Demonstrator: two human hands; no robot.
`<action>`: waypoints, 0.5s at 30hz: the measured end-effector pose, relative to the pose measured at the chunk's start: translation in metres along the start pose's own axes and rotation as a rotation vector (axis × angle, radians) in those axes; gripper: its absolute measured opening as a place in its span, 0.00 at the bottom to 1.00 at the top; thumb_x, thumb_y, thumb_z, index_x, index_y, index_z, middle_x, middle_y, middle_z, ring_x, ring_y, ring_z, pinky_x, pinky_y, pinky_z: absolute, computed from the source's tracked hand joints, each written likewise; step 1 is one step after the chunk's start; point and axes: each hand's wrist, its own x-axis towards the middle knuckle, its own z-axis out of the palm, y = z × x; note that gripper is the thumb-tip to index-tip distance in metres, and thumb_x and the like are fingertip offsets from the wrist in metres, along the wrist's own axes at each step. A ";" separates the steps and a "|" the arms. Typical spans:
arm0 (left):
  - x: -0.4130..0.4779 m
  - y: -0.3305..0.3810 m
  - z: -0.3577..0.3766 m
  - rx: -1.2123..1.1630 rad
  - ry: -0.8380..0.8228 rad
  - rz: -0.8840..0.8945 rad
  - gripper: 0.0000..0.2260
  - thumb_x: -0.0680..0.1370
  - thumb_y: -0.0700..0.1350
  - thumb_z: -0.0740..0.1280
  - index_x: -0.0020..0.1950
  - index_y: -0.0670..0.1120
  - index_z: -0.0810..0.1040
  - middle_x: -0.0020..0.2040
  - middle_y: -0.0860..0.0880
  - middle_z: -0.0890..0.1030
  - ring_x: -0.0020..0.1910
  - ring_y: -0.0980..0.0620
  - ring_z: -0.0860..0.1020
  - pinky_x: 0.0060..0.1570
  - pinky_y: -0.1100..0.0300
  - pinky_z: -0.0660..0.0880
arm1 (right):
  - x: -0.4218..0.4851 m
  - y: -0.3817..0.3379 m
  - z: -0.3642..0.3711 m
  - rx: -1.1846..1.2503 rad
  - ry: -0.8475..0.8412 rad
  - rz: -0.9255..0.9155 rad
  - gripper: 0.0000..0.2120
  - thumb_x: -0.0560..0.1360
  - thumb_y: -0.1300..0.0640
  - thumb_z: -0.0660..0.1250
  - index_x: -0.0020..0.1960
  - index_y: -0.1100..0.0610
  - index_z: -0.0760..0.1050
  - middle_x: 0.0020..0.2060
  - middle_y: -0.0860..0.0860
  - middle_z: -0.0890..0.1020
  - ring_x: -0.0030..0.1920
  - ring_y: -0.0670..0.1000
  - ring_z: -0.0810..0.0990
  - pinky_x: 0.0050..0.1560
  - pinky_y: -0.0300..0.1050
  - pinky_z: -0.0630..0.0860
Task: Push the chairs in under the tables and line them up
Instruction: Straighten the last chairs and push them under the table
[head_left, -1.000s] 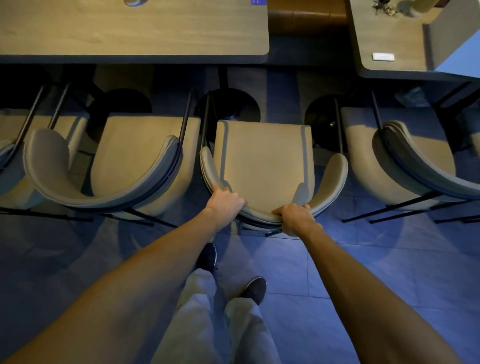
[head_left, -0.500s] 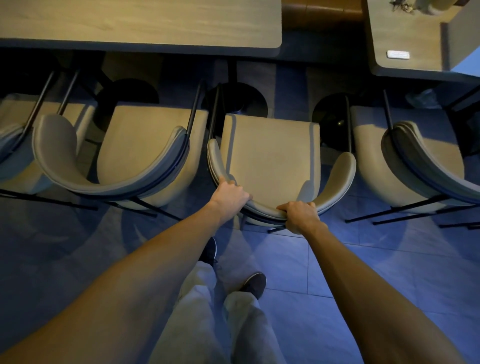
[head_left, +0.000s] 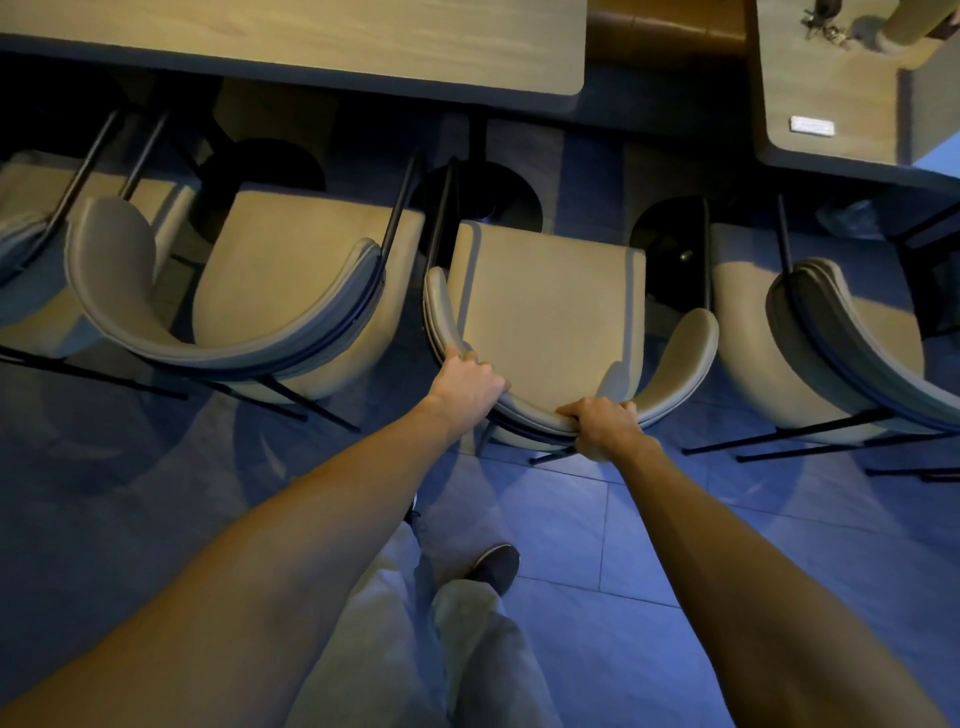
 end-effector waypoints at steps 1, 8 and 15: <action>0.000 0.001 0.001 -0.007 -0.001 -0.006 0.22 0.79 0.36 0.64 0.72 0.52 0.72 0.60 0.44 0.79 0.64 0.40 0.73 0.63 0.37 0.66 | -0.001 0.000 0.001 -0.007 0.010 0.000 0.25 0.76 0.63 0.63 0.68 0.42 0.75 0.57 0.50 0.81 0.60 0.55 0.77 0.58 0.54 0.63; -0.001 -0.009 0.011 -0.176 0.047 0.010 0.15 0.81 0.48 0.66 0.67 0.51 0.75 0.61 0.45 0.79 0.63 0.44 0.74 0.64 0.41 0.66 | -0.008 -0.009 -0.013 0.011 -0.077 -0.012 0.25 0.76 0.58 0.63 0.72 0.47 0.70 0.63 0.53 0.79 0.63 0.57 0.76 0.62 0.53 0.69; -0.007 -0.072 0.014 -0.363 0.228 -0.163 0.10 0.81 0.49 0.64 0.61 0.51 0.78 0.55 0.49 0.81 0.54 0.45 0.79 0.56 0.48 0.70 | 0.019 -0.078 -0.043 0.223 -0.118 -0.108 0.26 0.76 0.52 0.67 0.73 0.55 0.71 0.65 0.58 0.78 0.62 0.60 0.77 0.59 0.49 0.75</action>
